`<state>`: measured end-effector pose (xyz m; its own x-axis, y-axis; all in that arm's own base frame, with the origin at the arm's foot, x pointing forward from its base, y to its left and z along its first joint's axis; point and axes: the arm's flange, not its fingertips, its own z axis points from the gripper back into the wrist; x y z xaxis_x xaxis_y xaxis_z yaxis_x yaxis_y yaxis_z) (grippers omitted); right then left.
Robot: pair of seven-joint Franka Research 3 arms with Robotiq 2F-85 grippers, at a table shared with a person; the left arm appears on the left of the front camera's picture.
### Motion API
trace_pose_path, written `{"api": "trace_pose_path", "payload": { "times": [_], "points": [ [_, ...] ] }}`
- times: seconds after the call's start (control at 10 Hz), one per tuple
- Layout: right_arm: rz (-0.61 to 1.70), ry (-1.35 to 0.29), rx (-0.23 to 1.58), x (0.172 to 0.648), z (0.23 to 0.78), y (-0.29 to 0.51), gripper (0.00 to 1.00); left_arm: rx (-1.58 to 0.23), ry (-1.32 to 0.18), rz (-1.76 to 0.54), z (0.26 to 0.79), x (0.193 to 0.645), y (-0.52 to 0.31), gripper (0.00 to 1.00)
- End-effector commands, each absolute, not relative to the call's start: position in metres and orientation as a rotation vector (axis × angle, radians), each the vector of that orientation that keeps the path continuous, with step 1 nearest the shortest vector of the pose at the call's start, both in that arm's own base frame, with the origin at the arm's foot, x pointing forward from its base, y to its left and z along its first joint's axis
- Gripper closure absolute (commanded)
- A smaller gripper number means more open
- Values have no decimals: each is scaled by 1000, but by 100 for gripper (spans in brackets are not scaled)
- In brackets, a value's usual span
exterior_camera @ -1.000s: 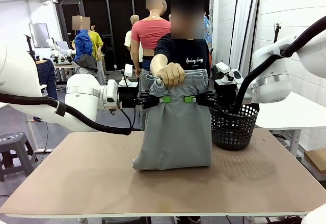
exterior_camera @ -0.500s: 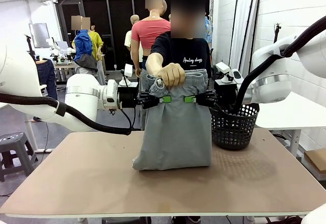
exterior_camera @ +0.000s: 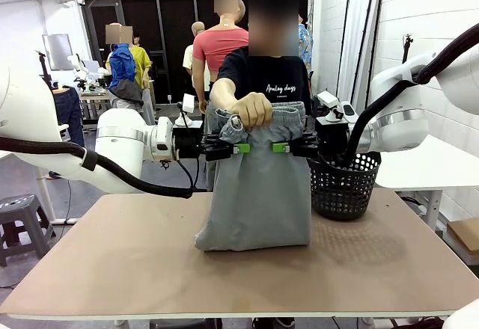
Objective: Fold the training pants.
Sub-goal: Release the ends of the Training pants and then grab the overlapped ends.
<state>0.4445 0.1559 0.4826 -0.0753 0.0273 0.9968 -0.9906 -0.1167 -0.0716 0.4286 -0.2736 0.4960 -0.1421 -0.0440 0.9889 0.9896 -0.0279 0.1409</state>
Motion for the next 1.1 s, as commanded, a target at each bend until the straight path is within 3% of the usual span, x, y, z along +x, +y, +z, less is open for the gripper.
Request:
{"api": "trace_pose_path", "payload": {
  "times": [0.0,1.0],
  "points": [
    [1340,-1169,1260,446,484,155,0,-1119,-1282,-1347,498,430,-272,0],
    [1367,-1154,1212,448,485,157,0,-1088,-1262,-1363,495,424,-269,0]
  ]
}}
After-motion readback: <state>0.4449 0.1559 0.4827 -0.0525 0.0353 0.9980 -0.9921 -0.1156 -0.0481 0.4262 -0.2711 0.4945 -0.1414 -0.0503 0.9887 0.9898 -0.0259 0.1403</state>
